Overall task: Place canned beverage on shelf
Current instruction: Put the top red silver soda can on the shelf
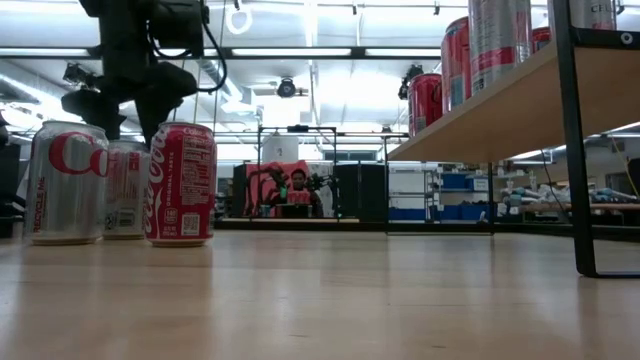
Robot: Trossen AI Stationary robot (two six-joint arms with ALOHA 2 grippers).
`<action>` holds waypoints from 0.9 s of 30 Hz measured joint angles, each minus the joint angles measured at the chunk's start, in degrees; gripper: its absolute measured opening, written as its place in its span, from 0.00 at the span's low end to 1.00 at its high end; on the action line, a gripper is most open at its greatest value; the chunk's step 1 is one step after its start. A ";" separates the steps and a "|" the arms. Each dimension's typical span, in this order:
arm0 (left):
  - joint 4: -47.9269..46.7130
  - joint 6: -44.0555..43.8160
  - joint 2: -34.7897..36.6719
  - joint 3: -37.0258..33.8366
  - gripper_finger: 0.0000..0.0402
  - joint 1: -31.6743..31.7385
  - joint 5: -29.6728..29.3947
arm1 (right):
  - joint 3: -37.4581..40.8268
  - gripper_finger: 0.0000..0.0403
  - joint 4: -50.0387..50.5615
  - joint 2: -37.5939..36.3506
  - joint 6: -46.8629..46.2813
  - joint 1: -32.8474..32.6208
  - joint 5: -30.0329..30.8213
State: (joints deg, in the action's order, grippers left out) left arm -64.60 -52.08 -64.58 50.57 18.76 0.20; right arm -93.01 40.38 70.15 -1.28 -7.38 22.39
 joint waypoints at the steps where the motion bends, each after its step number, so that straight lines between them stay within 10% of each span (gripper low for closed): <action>1: 0.11 0.20 -0.06 0.00 0.86 0.00 -0.25 | 0.00 0.59 -0.08 0.00 0.00 0.00 0.00; 27: 1.83 9.45 -8.49 3.87 0.78 1.59 1.31 | 0.00 0.59 -0.04 0.00 1.51 1.36 0.02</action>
State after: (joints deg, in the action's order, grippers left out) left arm -62.77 -42.62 -73.07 54.44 20.35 1.52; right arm -93.01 40.34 70.15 0.23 -6.02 22.41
